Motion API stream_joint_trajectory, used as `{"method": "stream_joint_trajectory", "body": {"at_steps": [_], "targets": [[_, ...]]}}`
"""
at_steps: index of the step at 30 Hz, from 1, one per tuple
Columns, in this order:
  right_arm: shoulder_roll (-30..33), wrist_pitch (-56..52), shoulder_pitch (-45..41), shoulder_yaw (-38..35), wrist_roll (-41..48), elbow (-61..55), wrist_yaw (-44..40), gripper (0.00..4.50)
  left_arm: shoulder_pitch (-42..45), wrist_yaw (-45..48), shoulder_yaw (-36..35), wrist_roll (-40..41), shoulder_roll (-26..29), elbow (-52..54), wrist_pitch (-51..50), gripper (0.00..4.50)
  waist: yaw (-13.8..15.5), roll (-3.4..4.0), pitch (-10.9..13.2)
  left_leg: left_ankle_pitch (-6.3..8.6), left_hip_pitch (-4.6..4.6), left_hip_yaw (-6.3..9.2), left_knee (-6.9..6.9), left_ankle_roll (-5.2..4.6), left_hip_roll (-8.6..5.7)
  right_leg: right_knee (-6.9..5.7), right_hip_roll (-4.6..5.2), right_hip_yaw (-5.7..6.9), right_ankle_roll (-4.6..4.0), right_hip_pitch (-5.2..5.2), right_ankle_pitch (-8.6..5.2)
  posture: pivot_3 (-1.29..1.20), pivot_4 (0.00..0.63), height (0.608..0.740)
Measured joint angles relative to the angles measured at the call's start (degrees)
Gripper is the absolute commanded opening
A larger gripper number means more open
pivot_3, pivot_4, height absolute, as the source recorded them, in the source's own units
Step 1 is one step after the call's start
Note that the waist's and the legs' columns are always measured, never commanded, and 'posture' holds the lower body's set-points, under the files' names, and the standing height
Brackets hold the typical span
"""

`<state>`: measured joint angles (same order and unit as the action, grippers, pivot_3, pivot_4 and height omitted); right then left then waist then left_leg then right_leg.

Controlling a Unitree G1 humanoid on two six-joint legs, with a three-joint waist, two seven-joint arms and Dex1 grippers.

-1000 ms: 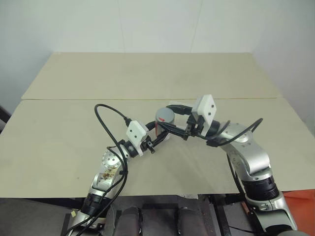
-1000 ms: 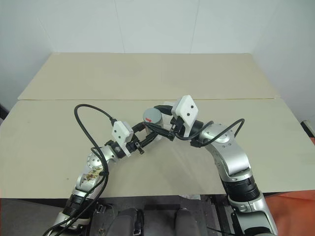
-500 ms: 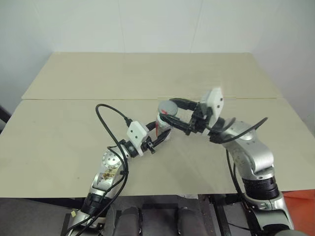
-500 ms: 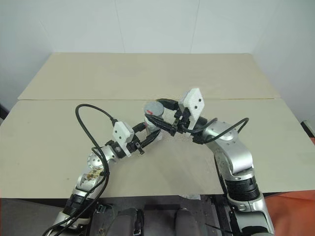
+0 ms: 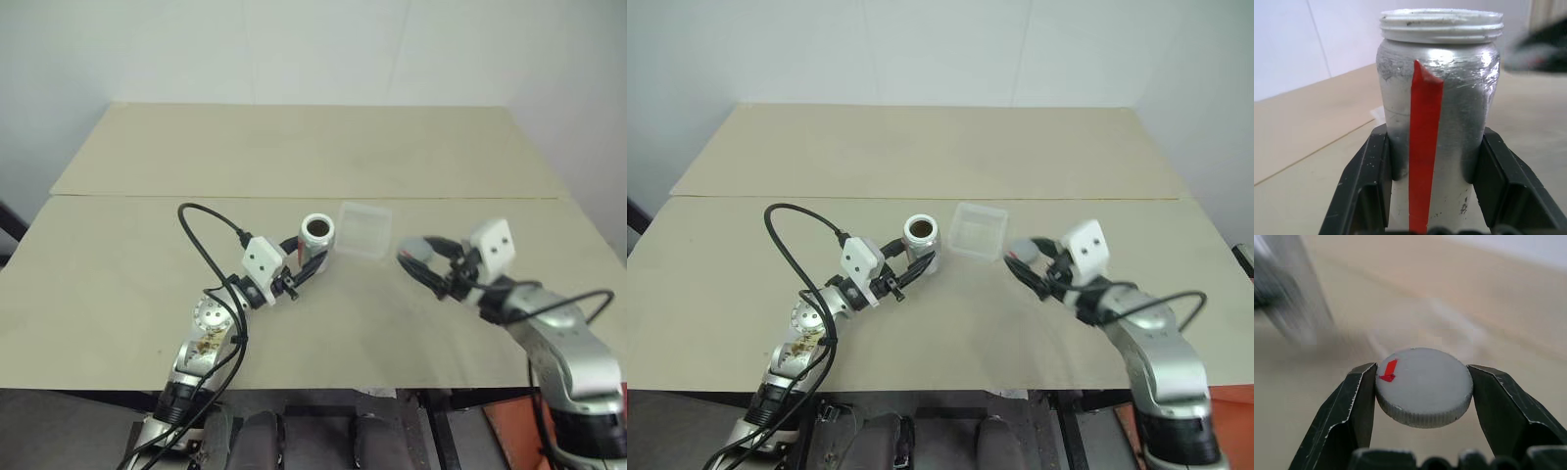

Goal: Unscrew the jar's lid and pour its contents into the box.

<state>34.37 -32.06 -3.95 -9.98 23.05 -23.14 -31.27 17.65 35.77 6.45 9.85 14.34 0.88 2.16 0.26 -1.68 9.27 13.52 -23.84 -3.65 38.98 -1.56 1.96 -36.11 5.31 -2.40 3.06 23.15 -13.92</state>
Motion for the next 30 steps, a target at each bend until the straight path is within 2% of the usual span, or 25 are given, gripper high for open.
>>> {"method": "stream_joint_trajectory", "body": {"at_steps": [6,9,11,18,22,25,30], "targets": [[0.02,-3.34,6.24,0.79,-2.69,-0.23,2.71,3.22,1.32,0.49,-0.14,-0.01,0.29,-2.08,0.39,1.92,-0.89,0.02,-0.01,-0.01,0.04,0.01,0.0,-0.01,0.0,-0.02,-0.02,-0.03,0.01,-0.03,-0.01,0.0,0.15,0.74],[0.05,-7.12,6.38,0.82,-1.92,-0.55,2.7,3.81,1.91,0.74,-0.15,-0.03,0.29,-2.58,0.51,1.92,-0.88,0.02,-0.01,-0.01,0.04,0.03,0.0,-0.01,0.0,-0.01,-0.02,-0.02,0.02,-0.04,-0.01,0.0,0.15,0.74],[0.31,-8.95,6.57,0.86,-1.24,-0.69,2.24,4.48,1.96,0.7,-0.17,-0.07,0.16,-2.59,0.57,1.92,-0.85,0.02,-0.01,-0.01,0.03,0.04,0.0,-0.01,-0.01,0.0,-0.01,-0.02,0.02,-0.04,-0.01,0.0,0.15,0.74],[5.37,-10.25,7.3,0.59,-0.33,-1.7,-1.66,4.48,1.93,0.25,-0.54,-0.64,-0.01,-2.71,0.82,1.92,-0.82,0.01,-0.01,-0.01,0.02,0.05,0.0,-0.01,-0.02,0.0,-0.02,-0.02,0.03,-0.04,-0.01,0.0,0.15,0.74],[6.73,-8.27,6.44,-2.47,0.45,-3.77,-3.51,4.48,3.19,0.11,-0.76,-0.82,0.03,-4.98,1.81,1.92,-0.76,0.01,0.0,-0.01,0.02,0.06,0.01,-0.01,-0.02,0.01,-0.02,-0.01,0.04,-0.04,-0.01,0.0,0.15,0.74],[8.19,-4.92,5.76,-6.75,2.95,-6.21,-7.33,4.48,7.36,-0.35,-1.02,-1.68,0.0,-9.24,3.19,1.92,-0.43,-0.01,0.0,-0.01,0.01,0.07,0.04,-0.02,-0.03,0.04,-0.02,0.0,0.08,-0.09,0.01,0.0,0.15,0.74],[9.25,-0.94,4.76,-7.27,0.76,-6.53,-7.86,4.48,17.73,-3.45,-0.24,-7.09,0.04,-21.42,6.84,1.92,0.15,-0.02,0.01,-0.02,0.01,0.01,0.07,-0.03,-0.08,0.06,-0.02,0.02,0.11,-0.11,0.03,0.0,0.15,0.74]]}}
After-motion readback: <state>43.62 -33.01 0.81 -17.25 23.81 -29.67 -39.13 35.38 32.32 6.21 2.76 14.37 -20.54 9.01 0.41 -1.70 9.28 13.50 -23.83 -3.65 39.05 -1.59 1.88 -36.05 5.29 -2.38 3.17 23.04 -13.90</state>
